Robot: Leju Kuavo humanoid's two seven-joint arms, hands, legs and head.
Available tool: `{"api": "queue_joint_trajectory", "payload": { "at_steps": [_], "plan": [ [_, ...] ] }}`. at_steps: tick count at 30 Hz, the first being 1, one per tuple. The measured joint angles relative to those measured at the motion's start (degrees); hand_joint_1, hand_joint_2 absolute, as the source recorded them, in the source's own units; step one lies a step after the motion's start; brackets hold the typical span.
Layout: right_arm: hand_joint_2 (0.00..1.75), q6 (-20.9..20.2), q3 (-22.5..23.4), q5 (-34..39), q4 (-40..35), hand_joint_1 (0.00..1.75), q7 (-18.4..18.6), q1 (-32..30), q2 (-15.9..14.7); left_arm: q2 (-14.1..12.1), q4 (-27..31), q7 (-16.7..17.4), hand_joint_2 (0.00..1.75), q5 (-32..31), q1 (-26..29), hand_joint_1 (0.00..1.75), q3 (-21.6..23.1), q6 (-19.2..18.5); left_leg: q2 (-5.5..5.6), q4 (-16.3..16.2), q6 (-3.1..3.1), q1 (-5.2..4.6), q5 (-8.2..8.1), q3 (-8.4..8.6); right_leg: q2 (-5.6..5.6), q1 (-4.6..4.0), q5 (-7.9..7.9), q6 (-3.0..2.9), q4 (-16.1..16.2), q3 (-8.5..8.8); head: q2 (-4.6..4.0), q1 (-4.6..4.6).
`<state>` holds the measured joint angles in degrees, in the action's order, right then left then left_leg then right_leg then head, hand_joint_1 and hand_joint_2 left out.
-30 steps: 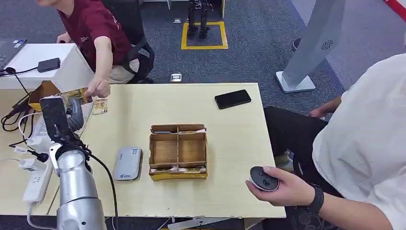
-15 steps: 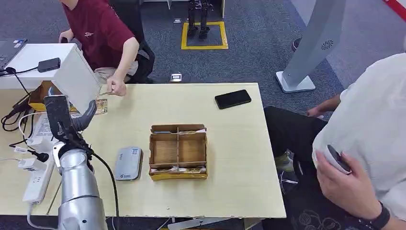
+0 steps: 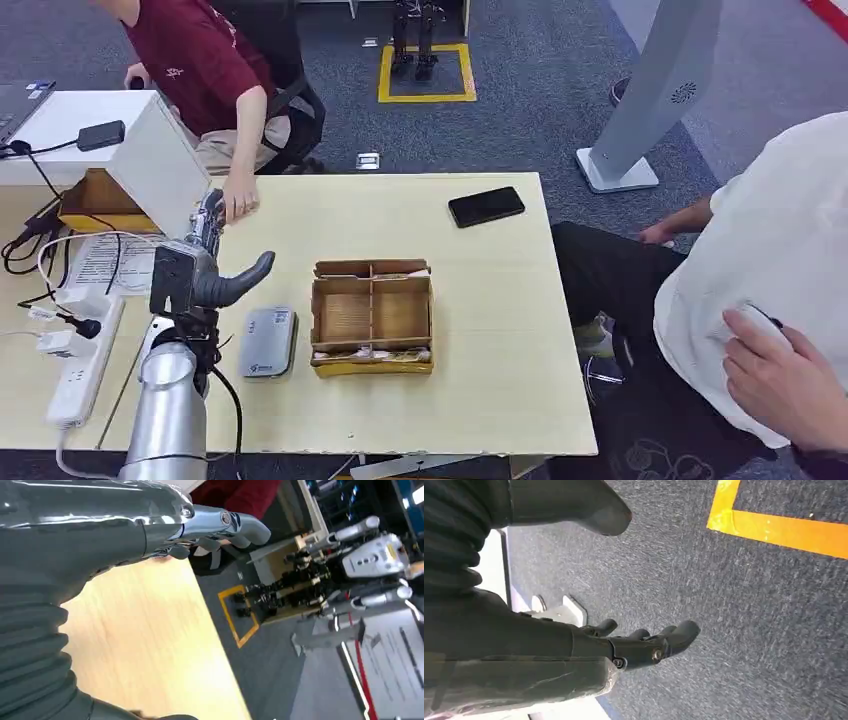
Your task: Pass the card to the sensor for recognition and then transmit it.
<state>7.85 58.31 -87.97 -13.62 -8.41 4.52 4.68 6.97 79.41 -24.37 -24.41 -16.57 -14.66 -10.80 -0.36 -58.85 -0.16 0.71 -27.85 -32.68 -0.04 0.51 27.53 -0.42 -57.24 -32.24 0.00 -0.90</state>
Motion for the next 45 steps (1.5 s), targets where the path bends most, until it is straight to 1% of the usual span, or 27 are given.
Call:
{"api": "queue_joint_trajectory", "payload": {
  "at_steps": [3,6,8,10,12,14,17,18,20,24,25,28,35,37,38,39,42,45],
  "plan": [
    [1.75,0.07,0.17,0.00,-0.02,0.00,0.00,0.02,0.00,-1.62,1.03,-0.02,1.75,0.55,1.65,0.00,2.75,0.02,0.00,0.00,0.00,0.01,0.01,0.00,0.00,0.00,0.00,0.00,0.00,0.00,0.00,0.02],
    [1.75,0.13,0.37,0.02,-0.02,0.00,0.00,0.01,-0.02,-2.58,1.51,-0.15,1.75,0.70,2.21,0.00,4.15,-0.04,-0.01,0.00,0.01,0.00,0.05,0.00,0.01,0.00,-0.03,0.01,0.00,0.02,0.00,0.02],
    [1.75,0.53,0.52,0.42,-0.02,0.00,-0.04,0.00,-0.02,-3.76,2.19,-2.02,1.75,0.72,3.35,0.00,5.46,-0.52,-0.05,0.00,0.01,0.00,0.05,0.01,0.03,0.00,-0.05,0.00,-0.01,0.03,0.00,0.00],
    [1.75,0.83,0.83,0.68,-0.02,0.00,-0.57,-0.06,-0.02,-5.84,3.79,-4.49,1.75,-0.32,5.91,0.00,8.13,0.45,-0.11,0.00,0.01,-0.01,0.04,0.03,0.09,0.00,-0.06,0.00,-0.01,0.02,0.00,0.00],
    [1.75,0.98,1.49,1.01,-0.02,0.00,-0.96,-0.16,-0.02,-7.83,5.79,-7.50,1.75,-3.59,9.47,0.00,11.72,3.72,-0.10,0.00,0.01,-0.01,0.03,0.02,0.11,0.00,-0.04,0.00,0.00,0.00,0.00,0.00],
    [1.75,0.96,1.75,0.98,-0.02,0.00,-0.59,-0.25,-0.07,-10.23,7.59,-9.31,1.75,-9.04,13.17,0.00,15.56,8.64,-0.09,0.00,0.01,-0.01,-0.01,0.01,0.10,0.00,-0.01,0.01,0.00,-0.02,0.00,0.00],
    [1.75,0.92,2.05,0.83,-0.02,0.00,-0.35,-0.29,-0.11,-13.40,9.18,-9.88,1.75,-13.17,16.96,0.00,21.27,13.41,-0.07,0.00,0.03,-0.01,-0.03,-0.02,0.08,0.00,0.01,0.03,0.02,-0.03,0.00,0.02],
    [1.75,0.94,2.19,0.83,-0.04,0.00,-0.35,-0.29,-0.15,-13.94,9.44,-9.24,1.75,-15.44,17.76,0.00,22.78,15.92,-0.06,0.00,0.03,-0.01,-0.03,-0.02,0.07,0.00,0.01,0.03,0.02,-0.03,0.00,0.00],
    [1.75,0.96,2.60,0.79,-0.04,0.00,-0.35,-0.28,-0.17,-14.60,9.66,-6.84,1.75,-22.24,18.54,0.00,25.66,21.19,-0.03,0.00,0.04,-0.02,-0.03,-0.03,0.02,0.00,0.01,0.03,0.02,-0.02,0.00,0.02],
    [1.75,0.98,2.99,0.31,-0.11,0.00,-0.33,-0.27,-0.17,-15.32,9.31,-1.74,1.75,-33.28,18.77,0.00,30.98,27.97,-0.02,0.00,0.06,-0.03,-0.01,-0.04,0.00,0.01,-0.05,0.08,0.02,0.00,0.00,0.02],
    [1.75,0.96,3.02,0.15,-0.09,0.00,-0.15,-0.27,-0.17,-15.71,9.00,-0.83,1.75,-34.39,18.78,0.00,32.22,29.05,-0.03,0.00,0.07,-0.03,0.00,-0.04,0.00,0.01,-0.06,0.08,0.02,0.00,0.00,0.02],
    [1.75,0.96,3.10,-0.04,-0.11,0.00,0.07,-0.29,-0.17,-16.54,7.96,-0.63,1.75,-34.07,18.90,0.00,34.96,30.47,-0.03,0.00,0.07,-0.03,0.01,-0.02,0.00,0.01,-0.07,0.08,0.02,0.00,0.00,0.02],
    [1.75,0.96,3.15,-0.09,-0.11,0.00,0.07,-0.29,-0.17,-16.72,7.84,-0.63,1.75,-33.86,18.93,0.00,35.23,30.62,-0.03,0.00,0.09,-0.03,0.02,-0.02,0.00,0.01,-0.07,0.08,0.02,0.00,0.00,0.00],
    [1.75,0.96,3.23,-0.17,-0.11,0.00,0.04,-0.27,-0.17,-17.13,7.41,-0.50,1.75,-33.57,19.02,0.00,36.37,30.64,-0.03,0.00,0.09,-0.03,0.03,-0.03,0.00,0.01,-0.07,0.08,0.02,0.00,0.00,0.02],
    [1.75,0.98,3.32,-0.17,-0.17,0.00,0.02,-0.27,-0.20,-17.59,6.95,-0.31,1.75,-33.60,19.11,0.00,37.61,30.62,-0.02,0.00,0.09,-0.02,0.03,-0.03,0.00,0.01,-0.07,0.07,0.02,0.00,0.00,0.00],
    [1.75,0.96,3.34,-0.39,-0.17,0.00,-0.02,-0.26,-0.20,-17.88,6.23,1.36,1.75,-36.16,19.09,0.00,38.84,30.71,-0.02,0.00,0.09,-0.03,0.02,-0.03,0.00,0.01,-0.06,0.08,0.02,-0.01,0.00,0.02],
    [1.75,0.92,3.39,-0.74,-0.17,0.00,0.00,-0.25,-0.20,-17.44,4.02,6.07,1.75,-43.84,18.40,0.00,40.36,33.59,-0.02,0.00,0.09,-0.05,0.03,-0.04,-0.01,0.02,-0.06,0.08,0.03,-0.01,0.00,0.00],
    [1.75,0.92,3.43,-0.87,-0.17,0.00,0.00,-0.22,-0.20,-16.85,1.95,9.37,1.75,-47.10,17.16,0.00,41.45,34.93,-0.02,0.00,0.09,-0.05,0.03,-0.03,0.00,0.02,-0.07,0.09,0.03,0.00,0.00,0.00]
  ]
}}
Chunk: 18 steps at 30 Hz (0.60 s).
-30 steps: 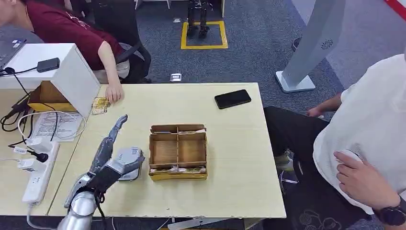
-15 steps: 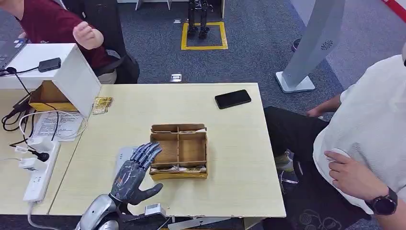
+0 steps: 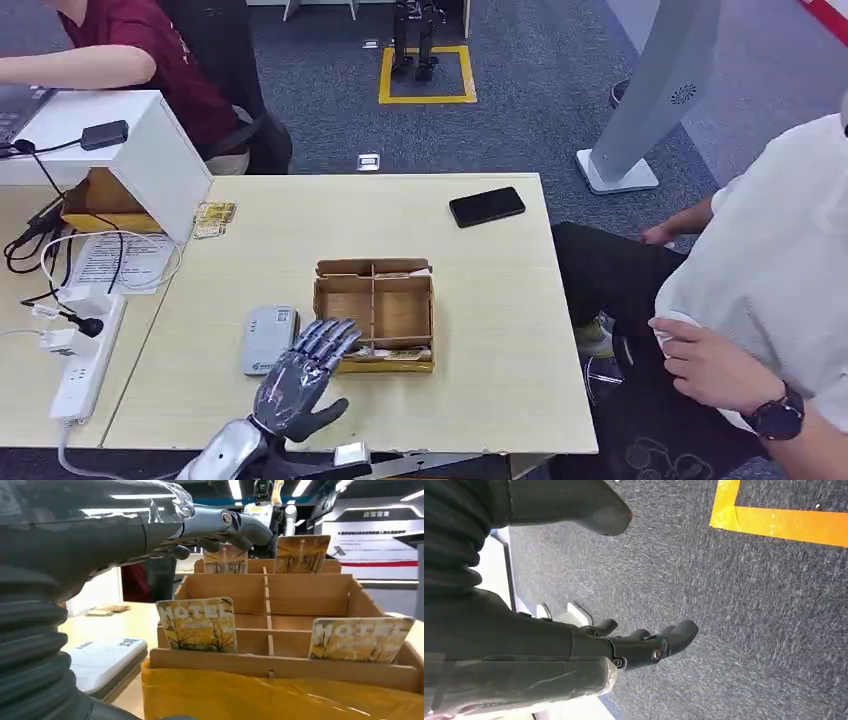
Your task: Pass the card to the sensor for recognition and then transmit it.
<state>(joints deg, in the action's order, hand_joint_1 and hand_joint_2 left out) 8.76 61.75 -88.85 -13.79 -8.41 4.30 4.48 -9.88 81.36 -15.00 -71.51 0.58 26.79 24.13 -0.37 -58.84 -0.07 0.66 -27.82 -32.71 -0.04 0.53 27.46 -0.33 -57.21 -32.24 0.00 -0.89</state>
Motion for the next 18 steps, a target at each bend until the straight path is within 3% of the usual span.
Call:
{"api": "queue_joint_trajectory", "payload": {
  "at_steps": [8,18],
  "plan": [
    [1.75,0.02,0.26,-0.28,0.00,0.00,0.04,0.01,0.02,2.87,-2.56,5.80,1.75,-6.15,-2.68,0.00,0.05,1.11,0.01,0.00,0.00,0.00,0.01,0.00,0.00,0.00,-0.02,0.02,0.00,0.00,0.00,0.02],
    [1.75,0.09,0.66,-0.52,0.00,0.00,0.00,0.01,0.02,4.88,-3.98,6.11,1.75,-6.17,-3.50,0.00,-0.24,0.98,0.01,0.00,0.00,0.00,0.00,-0.01,0.00,0.00,-0.01,0.02,0.00,-0.01,0.00,0.00]
  ]
}}
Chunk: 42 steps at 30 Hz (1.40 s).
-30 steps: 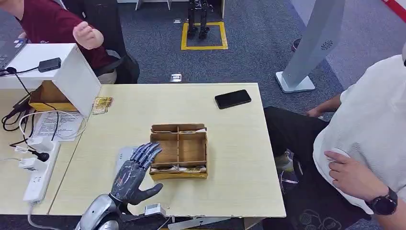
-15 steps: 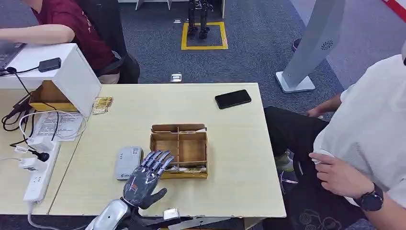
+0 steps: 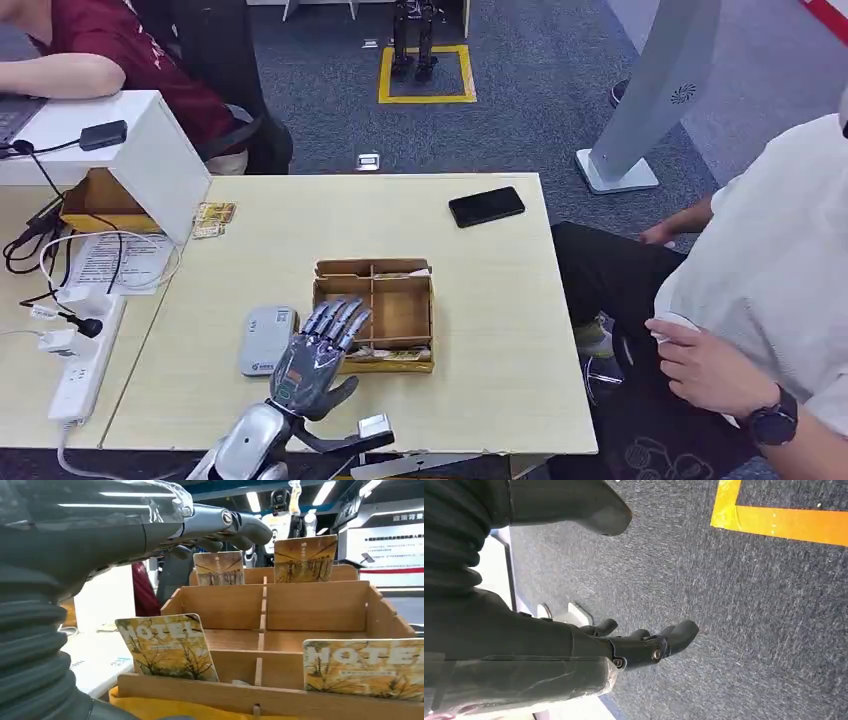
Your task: Pass the card to the sensor for recognition and then transmit it.
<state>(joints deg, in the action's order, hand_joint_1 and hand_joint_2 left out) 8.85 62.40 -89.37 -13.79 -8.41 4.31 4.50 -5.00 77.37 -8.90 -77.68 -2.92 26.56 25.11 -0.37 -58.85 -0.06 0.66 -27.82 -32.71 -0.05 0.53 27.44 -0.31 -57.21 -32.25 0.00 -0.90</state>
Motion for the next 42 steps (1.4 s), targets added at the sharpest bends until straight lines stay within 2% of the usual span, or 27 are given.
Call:
{"api": "queue_joint_trajectory", "payload": {
  "at_steps": [9,14,15,16,17,18,32,33,35,39,42],
  "plan": [
    [1.75,-0.02,0.28,-0.57,0.00,0.00,0.00,0.00,0.00,1.42,-0.50,-3.13,1.75,3.15,0.02,0.00,-1.55,-0.57,0.00,0.00,0.00,0.00,0.00,0.00,0.00,0.00,0.00,0.00,0.00,0.01,0.00,0.02],
    [1.75,-0.02,0.28,-0.57,0.00,0.00,0.00,0.00,0.00,1.70,-0.50,-3.26,1.75,3.41,0.04,0.00,-1.86,-0.68,0.00,0.00,0.00,0.00,0.00,0.00,0.00,0.00,0.00,0.00,0.00,0.00,0.00,0.00],
    [1.75,-0.02,0.28,-0.57,0.00,0.00,0.00,-0.01,0.00,1.73,-0.50,-3.26,1.75,3.45,0.04,0.07,-1.94,-0.70,0.00,0.00,0.00,0.00,0.00,0.00,0.00,0.00,0.00,0.00,0.00,0.00,0.00,0.02],
    [1.75,-0.02,0.28,-0.57,0.00,0.00,0.00,0.00,0.00,1.77,-0.50,-3.23,1.75,3.50,0.04,0.17,-2.12,-0.79,0.00,0.00,0.00,0.00,0.00,0.00,0.00,0.00,0.00,0.00,0.00,0.00,0.00,0.00],
    [1.75,-0.02,0.28,-0.57,0.00,0.00,0.00,0.00,0.00,1.99,-0.50,-3.06,1.75,3.52,0.04,1.06,-2.47,-1.16,0.00,0.00,0.00,0.00,0.00,0.00,0.00,0.00,0.00,0.00,0.00,0.00,0.00,0.00],
    [1.75,-0.02,0.31,-0.57,0.00,0.00,0.00,0.00,0.00,2.12,-0.50,-2.84,1.75,3.52,0.04,1.75,-2.73,-1.40,0.00,0.00,0.00,0.00,0.00,0.00,0.00,0.00,0.00,0.00,0.00,0.00,0.00,0.00],
    [1.75,0.00,0.37,-0.57,0.00,0.00,-0.37,0.00,0.00,3.08,-0.57,-1.88,1.75,3.19,0.05,1.75,-5.42,-2.58,0.01,0.00,0.00,0.00,0.00,-0.01,0.00,0.00,0.00,0.00,0.00,0.01,0.00,0.02],
    [1.75,0.00,0.37,-0.57,0.00,0.00,-0.42,0.01,0.00,3.10,-0.57,-1.86,1.75,3.10,0.04,1.68,-5.53,-2.60,0.00,0.00,0.00,0.00,0.00,-0.01,0.00,0.00,0.00,0.00,0.00,0.01,0.00,0.02],
    [1.75,0.04,0.37,-0.57,0.00,0.00,-0.53,-0.01,0.00,3.10,-0.57,-1.86,1.75,3.06,-0.02,1.75,-5.73,-2.75,0.00,0.00,0.00,0.00,0.00,0.00,0.00,0.00,0.00,0.00,0.00,0.01,0.00,0.00],
    [1.75,0.15,0.37,-0.57,0.00,0.00,-0.72,0.00,0.00,3.10,-0.57,-1.86,1.75,3.02,-0.07,1.59,-5.90,-2.80,0.00,0.00,0.00,0.00,0.00,0.00,0.00,0.00,0.00,0.00,0.00,0.01,0.00,0.02],
    [1.75,0.26,0.37,-0.57,0.00,0.00,-1.01,0.00,0.00,3.10,-0.57,-1.86,1.75,2.99,0.04,1.61,-6.03,-3.06,0.00,0.00,0.00,0.00,0.00,0.00,0.00,0.00,0.00,0.00,0.00,0.00,0.00,0.02]
  ]
}}
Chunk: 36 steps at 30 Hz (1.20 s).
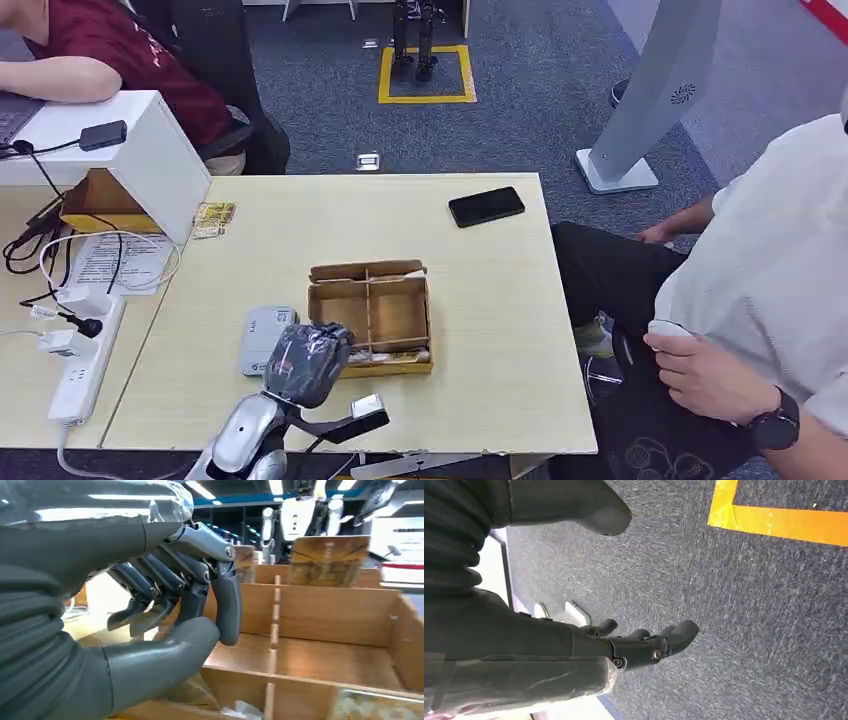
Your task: Pass the card to the sensor for recognition and then transmit it.
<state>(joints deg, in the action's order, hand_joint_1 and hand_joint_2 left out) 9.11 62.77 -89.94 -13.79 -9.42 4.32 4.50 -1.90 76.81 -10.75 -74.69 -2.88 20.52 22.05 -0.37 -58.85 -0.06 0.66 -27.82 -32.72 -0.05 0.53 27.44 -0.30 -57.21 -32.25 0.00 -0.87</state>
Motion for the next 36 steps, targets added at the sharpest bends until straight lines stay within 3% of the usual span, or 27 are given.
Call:
{"api": "queue_joint_trajectory", "payload": {
  "at_steps": [5,8,9,10,26,33,36],
  "plan": [
    [1.75,0.24,0.00,0.00,0.00,0.00,-0.35,0.02,0.00,-0.02,0.00,0.04,1.75,0.02,0.14,1.73,-0.20,-0.17,0.02,0.00,0.00,0.00,0.00,-0.01,-0.01,0.00,0.00,0.00,0.00,0.00,0.00,-0.02],
    [1.75,0.26,0.00,0.00,0.00,0.00,-0.39,0.01,0.00,-0.02,0.00,0.04,1.75,0.02,0.14,1.61,-0.22,-0.22,0.02,0.00,0.00,0.00,0.00,-0.01,-0.01,0.00,0.00,0.00,0.00,0.00,0.00,0.00],
    [1.75,0.26,0.00,0.00,0.00,0.00,-0.46,0.01,0.00,-0.02,0.00,0.04,1.75,0.02,0.15,0.42,-0.33,-0.22,0.02,0.00,0.00,0.00,0.00,-0.02,-0.01,0.00,0.00,0.00,0.00,0.00,0.00,0.00],
    [1.75,0.28,0.00,0.00,0.00,0.00,-0.57,0.01,0.00,-0.02,0.00,0.04,1.75,0.02,0.18,0.00,-0.50,-0.22,0.02,0.00,0.00,0.00,0.00,-0.01,-0.01,0.00,0.00,0.00,0.00,0.00,0.00,0.00],
    [1.75,0.26,0.00,0.00,0.00,0.00,-0.15,0.06,0.00,0.35,0.02,-0.57,1.75,0.42,-0.16,0.00,-0.72,-0.35,0.02,0.00,0.02,0.00,0.01,0.03,-0.03,0.00,0.00,0.00,0.00,0.07,0.00,-0.02],
    [1.75,0.26,0.00,0.00,0.00,0.00,-0.13,0.03,0.00,0.50,0.04,-2.86,1.75,3.27,0.46,0.00,-0.74,-0.76,0.02,0.00,0.03,-0.01,0.02,0.03,-0.03,0.00,-0.01,0.01,0.00,0.06,0.00,-0.02],
    [1.75,0.24,0.00,0.00,0.00,0.00,-0.02,0.05,0.00,0.52,0.44,-5.75,1.75,7.24,0.96,0.00,-0.74,-2.27,0.03,0.00,0.02,-0.01,0.02,0.03,-0.03,0.00,-0.01,0.01,0.00,0.06,0.00,-0.02]
  ]
}}
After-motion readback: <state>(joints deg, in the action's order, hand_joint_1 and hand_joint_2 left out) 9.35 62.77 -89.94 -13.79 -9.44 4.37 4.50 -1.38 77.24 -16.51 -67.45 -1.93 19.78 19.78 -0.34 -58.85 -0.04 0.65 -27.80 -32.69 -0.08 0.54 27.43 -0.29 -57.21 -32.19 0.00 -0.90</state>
